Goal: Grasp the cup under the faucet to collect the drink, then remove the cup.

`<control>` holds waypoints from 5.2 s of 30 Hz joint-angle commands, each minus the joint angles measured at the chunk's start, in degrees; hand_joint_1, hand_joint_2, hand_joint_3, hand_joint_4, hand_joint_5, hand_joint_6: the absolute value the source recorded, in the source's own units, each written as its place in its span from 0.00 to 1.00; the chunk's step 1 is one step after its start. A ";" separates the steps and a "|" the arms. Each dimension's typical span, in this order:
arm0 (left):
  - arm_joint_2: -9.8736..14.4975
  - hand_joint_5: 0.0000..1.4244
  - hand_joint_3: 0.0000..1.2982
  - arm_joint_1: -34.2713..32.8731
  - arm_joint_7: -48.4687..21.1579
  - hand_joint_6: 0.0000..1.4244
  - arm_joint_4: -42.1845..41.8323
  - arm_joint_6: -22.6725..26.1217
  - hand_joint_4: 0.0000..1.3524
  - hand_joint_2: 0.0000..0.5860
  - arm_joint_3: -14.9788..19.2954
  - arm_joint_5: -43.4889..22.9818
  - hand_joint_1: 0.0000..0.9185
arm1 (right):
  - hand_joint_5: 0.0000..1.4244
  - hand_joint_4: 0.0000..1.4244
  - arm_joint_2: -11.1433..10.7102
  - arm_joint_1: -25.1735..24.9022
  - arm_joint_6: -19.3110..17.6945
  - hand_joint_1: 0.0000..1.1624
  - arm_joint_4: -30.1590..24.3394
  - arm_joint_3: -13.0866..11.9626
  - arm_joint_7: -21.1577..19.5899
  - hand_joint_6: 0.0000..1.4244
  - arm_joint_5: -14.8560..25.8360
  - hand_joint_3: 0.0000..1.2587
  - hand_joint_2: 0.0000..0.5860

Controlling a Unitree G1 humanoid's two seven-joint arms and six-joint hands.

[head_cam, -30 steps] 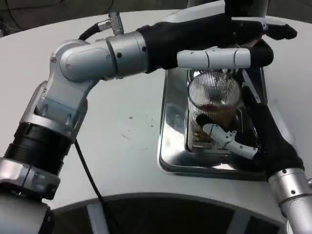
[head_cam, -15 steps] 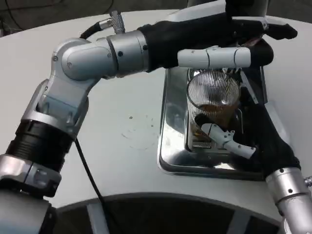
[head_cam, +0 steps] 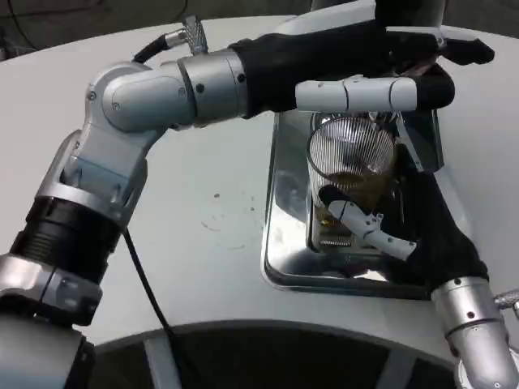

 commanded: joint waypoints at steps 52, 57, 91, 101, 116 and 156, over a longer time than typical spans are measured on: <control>2.30 0.13 0.12 6.27 -0.36 0.12 -9.09 2.72 0.08 0.18 0.75 0.05 0.00 | 0.45 0.40 6.52 3.18 -3.71 0.59 -1.50 1.41 -13.26 0.33 -3.14 0.36 0.42; 1.73 0.15 0.12 7.29 1.11 0.13 -10.61 1.53 0.08 0.17 3.15 -1.75 0.00 | 0.49 0.44 6.83 3.53 -4.20 0.60 -1.90 1.28 -14.75 0.37 -3.68 0.40 0.43; 2.38 0.23 0.15 12.95 3.87 0.21 -25.71 5.26 0.18 0.13 11.43 -10.75 0.00 | 0.58 0.50 6.54 4.20 -4.79 0.62 -3.89 -0.67 -15.20 0.49 -3.03 0.46 0.40; 5.40 0.24 0.16 25.18 6.78 0.22 -36.08 11.17 0.19 0.13 16.13 -13.20 0.00 | 0.60 0.51 6.22 5.37 -4.68 0.63 -5.83 -1.20 -14.51 0.53 -2.45 0.48 0.39; 8.49 0.26 0.19 46.71 10.70 0.24 -48.16 15.55 0.22 0.15 21.55 -14.16 0.00 | 0.65 0.56 6.21 8.48 -4.24 0.64 -10.28 -1.74 -13.39 0.60 -2.20 0.52 0.37; 9.97 0.23 0.19 56.84 18.54 0.20 -46.19 12.67 0.20 0.18 22.66 -4.51 0.00 | 0.83 0.66 5.52 19.15 -5.02 0.69 -23.55 -5.26 -10.75 0.81 -1.52 0.62 0.32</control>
